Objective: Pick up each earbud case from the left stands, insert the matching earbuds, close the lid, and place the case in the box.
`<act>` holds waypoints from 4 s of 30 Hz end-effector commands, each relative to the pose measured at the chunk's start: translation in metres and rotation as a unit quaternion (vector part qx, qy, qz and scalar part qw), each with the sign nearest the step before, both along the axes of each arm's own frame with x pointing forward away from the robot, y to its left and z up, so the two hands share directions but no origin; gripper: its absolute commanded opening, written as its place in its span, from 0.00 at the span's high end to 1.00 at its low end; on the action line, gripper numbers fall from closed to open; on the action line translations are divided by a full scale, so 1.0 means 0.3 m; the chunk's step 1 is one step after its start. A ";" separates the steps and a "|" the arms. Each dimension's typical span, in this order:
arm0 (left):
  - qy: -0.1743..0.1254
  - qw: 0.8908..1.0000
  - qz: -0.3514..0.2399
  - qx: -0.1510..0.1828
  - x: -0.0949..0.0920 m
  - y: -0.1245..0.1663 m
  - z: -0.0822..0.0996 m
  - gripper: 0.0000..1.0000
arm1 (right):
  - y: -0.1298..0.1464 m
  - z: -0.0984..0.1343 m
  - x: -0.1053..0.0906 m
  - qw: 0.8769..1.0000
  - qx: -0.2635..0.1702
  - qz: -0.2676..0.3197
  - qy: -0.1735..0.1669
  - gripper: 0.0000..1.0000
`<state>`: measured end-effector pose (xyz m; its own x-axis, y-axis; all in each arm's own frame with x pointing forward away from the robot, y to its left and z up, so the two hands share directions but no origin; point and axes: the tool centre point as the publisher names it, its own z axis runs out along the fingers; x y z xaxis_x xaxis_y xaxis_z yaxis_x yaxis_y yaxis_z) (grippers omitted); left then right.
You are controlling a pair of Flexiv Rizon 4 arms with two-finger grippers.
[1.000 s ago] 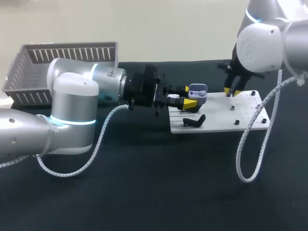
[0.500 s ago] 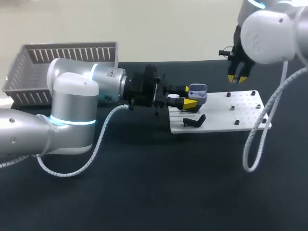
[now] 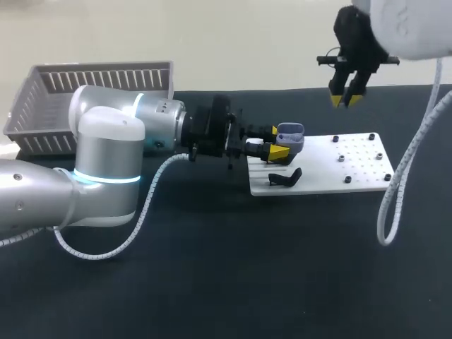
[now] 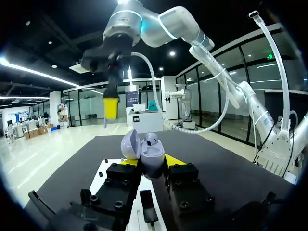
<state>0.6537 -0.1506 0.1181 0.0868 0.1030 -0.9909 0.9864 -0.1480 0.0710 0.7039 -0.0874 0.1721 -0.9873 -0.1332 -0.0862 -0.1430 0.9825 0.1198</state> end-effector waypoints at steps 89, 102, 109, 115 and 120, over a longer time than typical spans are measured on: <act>-0.001 1.000 0.001 -0.001 -0.002 0.000 -0.003 1.00 | 0.355 0.028 -0.235 0.991 -0.065 0.119 0.001 1.00; -0.001 1.000 0.001 -0.001 -0.002 0.000 -0.003 1.00 | 0.350 -0.015 -0.251 0.991 -0.081 0.110 -0.015 1.00; -0.001 1.000 0.001 -0.001 -0.002 0.000 -0.003 1.00 | 0.345 -0.019 -0.254 0.991 -0.075 0.106 -0.019 1.00; -0.001 1.000 0.001 -0.001 -0.002 0.000 -0.003 1.00 | 0.345 -0.022 -0.254 0.992 -0.071 0.106 -0.018 1.00; -0.001 1.000 0.001 -0.001 -0.002 0.000 -0.003 1.00 | 0.347 -0.026 -0.249 0.992 -0.069 0.107 -0.018 1.00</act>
